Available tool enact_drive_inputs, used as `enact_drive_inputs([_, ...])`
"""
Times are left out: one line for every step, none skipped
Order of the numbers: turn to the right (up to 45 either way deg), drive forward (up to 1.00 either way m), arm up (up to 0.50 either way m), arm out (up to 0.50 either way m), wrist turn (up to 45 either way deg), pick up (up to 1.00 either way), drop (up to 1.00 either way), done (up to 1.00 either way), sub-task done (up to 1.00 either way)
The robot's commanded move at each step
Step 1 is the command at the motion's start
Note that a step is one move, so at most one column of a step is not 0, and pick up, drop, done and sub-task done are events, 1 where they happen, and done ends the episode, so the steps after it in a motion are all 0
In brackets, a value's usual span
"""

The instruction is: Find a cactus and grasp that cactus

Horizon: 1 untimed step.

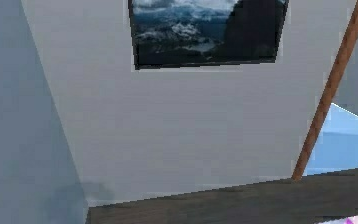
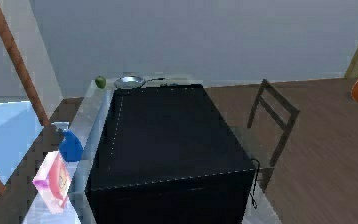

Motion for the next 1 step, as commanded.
enact_drive_inputs([-9.0, 0.0, 0.0, 0.0, 0.0, 0.0, 0.0, 0.0, 0.0])
